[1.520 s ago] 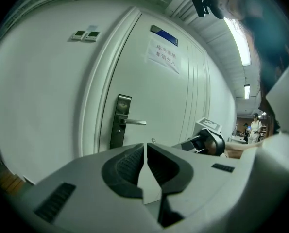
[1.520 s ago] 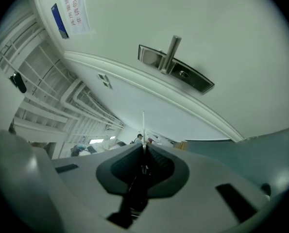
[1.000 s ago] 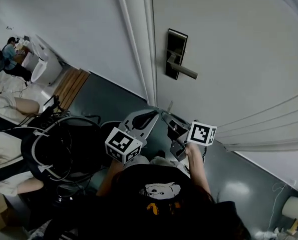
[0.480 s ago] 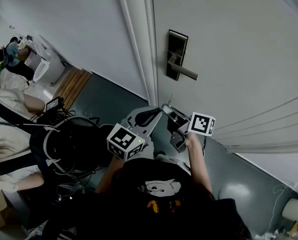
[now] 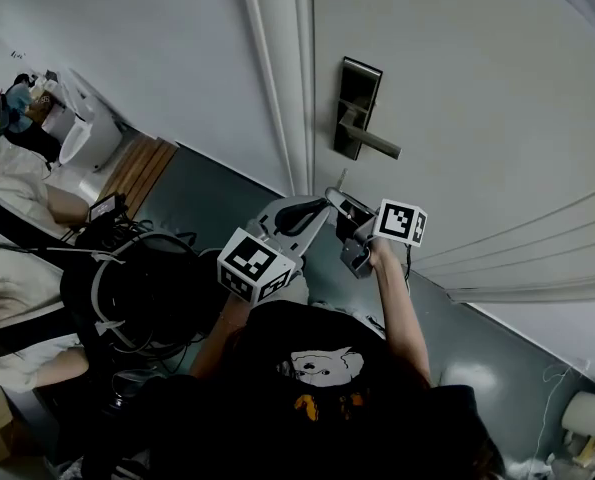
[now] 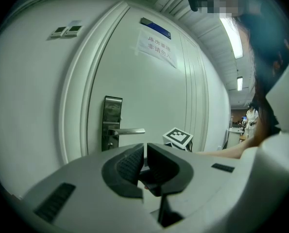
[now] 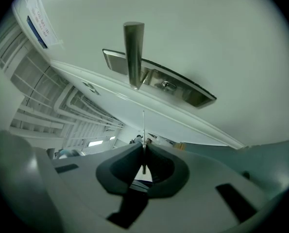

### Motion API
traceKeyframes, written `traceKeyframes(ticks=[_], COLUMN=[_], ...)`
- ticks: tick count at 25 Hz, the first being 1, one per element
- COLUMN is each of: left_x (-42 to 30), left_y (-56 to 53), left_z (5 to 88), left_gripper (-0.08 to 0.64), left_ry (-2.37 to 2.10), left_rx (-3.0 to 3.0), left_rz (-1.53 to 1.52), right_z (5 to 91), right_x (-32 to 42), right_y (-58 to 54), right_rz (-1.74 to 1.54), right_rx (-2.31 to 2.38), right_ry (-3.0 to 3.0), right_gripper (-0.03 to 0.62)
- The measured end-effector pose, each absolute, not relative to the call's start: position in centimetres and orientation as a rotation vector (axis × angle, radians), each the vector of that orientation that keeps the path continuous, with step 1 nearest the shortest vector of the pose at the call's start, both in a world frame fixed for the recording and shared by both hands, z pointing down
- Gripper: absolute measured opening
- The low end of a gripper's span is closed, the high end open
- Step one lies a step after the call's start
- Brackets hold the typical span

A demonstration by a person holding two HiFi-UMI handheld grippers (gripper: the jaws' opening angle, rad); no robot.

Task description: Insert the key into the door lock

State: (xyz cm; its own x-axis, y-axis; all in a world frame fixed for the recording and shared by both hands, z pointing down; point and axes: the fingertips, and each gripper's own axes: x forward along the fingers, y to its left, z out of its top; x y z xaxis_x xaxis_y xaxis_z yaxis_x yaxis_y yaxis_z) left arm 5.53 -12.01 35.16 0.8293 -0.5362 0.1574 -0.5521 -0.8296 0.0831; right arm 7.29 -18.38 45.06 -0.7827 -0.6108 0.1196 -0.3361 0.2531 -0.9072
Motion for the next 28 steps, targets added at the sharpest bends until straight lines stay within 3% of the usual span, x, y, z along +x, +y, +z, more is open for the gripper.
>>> traceKeyframes(ticks=[28], left_x=[6.5], left_y=[-13.2], left_z=[40.1], left_gripper=[0.025], left_ry=[-0.821], left_rx=[2.952], left_rz=[0.184], right_z=[47.9], right_x=[9.6], right_y=[-28.4], right_rz=[-1.514], right_rx=[-0.735], right_ry=[2.081], right_gripper=[0.023])
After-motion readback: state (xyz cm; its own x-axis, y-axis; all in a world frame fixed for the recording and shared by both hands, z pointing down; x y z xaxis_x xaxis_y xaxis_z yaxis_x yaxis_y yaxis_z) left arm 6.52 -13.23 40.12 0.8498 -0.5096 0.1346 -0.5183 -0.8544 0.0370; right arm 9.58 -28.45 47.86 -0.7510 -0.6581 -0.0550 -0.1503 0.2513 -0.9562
